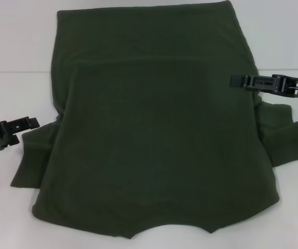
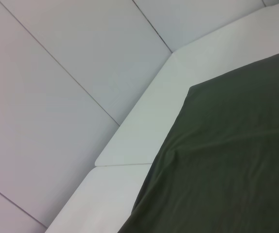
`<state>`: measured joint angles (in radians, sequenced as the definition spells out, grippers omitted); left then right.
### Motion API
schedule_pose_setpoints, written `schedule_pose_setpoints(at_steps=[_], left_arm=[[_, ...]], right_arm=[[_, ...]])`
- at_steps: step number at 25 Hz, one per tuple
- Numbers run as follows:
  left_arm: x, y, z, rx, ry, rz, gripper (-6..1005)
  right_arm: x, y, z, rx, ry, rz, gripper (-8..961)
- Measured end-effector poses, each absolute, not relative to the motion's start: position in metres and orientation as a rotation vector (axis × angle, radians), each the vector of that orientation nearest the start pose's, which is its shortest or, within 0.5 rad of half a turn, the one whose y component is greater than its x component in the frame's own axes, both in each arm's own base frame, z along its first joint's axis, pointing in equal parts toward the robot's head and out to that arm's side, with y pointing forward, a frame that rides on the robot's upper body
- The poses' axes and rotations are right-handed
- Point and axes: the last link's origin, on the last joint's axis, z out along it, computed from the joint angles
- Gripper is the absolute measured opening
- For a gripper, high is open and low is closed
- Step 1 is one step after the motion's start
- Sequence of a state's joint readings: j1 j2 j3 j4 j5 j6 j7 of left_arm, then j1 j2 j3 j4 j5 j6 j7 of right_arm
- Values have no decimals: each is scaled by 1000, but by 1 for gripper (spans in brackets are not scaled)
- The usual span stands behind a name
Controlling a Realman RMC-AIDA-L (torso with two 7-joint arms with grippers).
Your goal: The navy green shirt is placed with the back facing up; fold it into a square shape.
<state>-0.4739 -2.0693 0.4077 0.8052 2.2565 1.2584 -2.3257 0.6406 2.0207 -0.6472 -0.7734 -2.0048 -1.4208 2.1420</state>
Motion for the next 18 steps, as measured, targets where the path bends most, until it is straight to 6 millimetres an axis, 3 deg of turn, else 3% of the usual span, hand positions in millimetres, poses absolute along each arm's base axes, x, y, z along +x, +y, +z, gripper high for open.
schedule_pose_setpoints(at_steps=[18], left_arm=[[-352,337,41,-1811,-1787,-630,908]], right_arm=[[241,392,56,-2339,1379,812,944]])
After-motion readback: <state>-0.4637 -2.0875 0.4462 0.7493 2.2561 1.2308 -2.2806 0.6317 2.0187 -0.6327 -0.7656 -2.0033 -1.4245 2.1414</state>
